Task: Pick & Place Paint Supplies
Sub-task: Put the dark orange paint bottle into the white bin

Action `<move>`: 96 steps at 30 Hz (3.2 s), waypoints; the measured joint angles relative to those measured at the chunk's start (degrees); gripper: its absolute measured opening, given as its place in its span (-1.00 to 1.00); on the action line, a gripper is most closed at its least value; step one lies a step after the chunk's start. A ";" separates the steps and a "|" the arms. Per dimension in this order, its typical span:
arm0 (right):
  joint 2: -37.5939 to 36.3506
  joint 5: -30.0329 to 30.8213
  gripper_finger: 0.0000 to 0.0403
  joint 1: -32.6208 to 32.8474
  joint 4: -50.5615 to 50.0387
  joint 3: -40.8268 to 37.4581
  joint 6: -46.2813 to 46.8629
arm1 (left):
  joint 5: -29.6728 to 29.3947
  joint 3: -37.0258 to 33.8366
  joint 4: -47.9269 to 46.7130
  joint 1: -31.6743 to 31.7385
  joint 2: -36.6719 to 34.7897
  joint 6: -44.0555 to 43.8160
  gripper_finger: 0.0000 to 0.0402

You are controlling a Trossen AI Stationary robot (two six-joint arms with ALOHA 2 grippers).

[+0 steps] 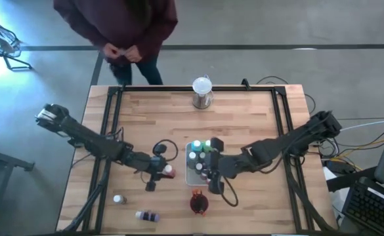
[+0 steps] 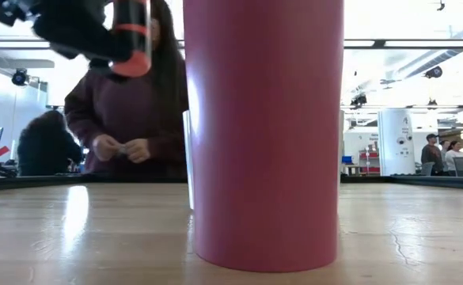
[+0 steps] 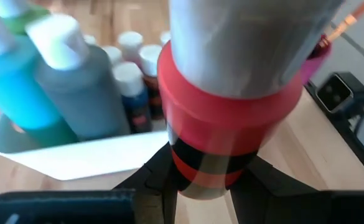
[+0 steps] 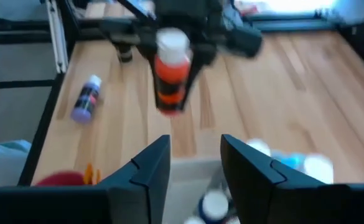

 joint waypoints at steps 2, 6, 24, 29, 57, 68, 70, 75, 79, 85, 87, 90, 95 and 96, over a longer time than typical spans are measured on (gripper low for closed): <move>1.17 0.00 -0.29 -0.21 -0.06 2.11 -1.56 | -0.04 1.84 -2.14 0.79 0.05 0.22 -0.45; 3.74 -0.01 -0.26 -0.94 -0.16 6.11 -3.25 | -1.18 5.83 -6.62 2.36 0.11 0.96 -0.45; 9.05 0.48 0.03 -3.88 0.02 13.42 -4.02 | -4.87 10.41 -10.10 5.94 0.67 3.82 -0.45; 9.49 0.56 0.10 -4.87 -0.03 13.39 -3.64 | -4.46 12.70 -10.98 5.94 2.08 6.01 -0.45; 9.80 0.79 -0.45 -4.99 -1.87 13.31 -5.37 | -4.00 20.39 -15.74 7.54 8.14 10.13 -0.45; 9.75 0.62 -0.45 -4.97 -1.94 13.31 -5.05 | -3.85 20.35 -16.21 7.60 8.15 11.14 -0.29; 9.65 0.47 -0.45 -4.94 -2.10 13.31 -4.43 | -4.02 20.35 -17.45 7.60 8.04 12.01 -0.09; 8.39 -0.28 -0.45 -4.75 -4.66 13.28 -2.52 | -5.36 20.22 -22.62 7.66 6.03 10.91 0.36; 7.93 -0.01 -0.45 -4.33 -5.68 13.28 -1.70 | -7.71 20.14 -26.18 7.78 3.08 8.05 0.52; 7.46 0.01 -0.45 -1.98 -5.84 13.28 -0.54 | -12.33 18.69 -28.68 7.80 -1.73 5.81 0.51; 7.46 0.61 -0.45 -1.03 -6.73 13.25 0.57 | -13.47 17.76 -28.57 7.80 -3.23 5.11 0.50; 7.46 3.68 -0.45 0.80 -6.72 12.60 2.65 | -15.54 16.51 -28.46 7.80 -5.61 4.76 0.48; 7.46 8.33 -0.45 4.02 -7.18 12.17 5.95 | -18.06 13.79 -26.37 7.80 -9.15 4.73 0.48; 7.46 9.11 -0.45 4.50 -7.06 12.10 6.68 | -18.40 13.29 -26.05 7.80 -9.87 4.70 0.48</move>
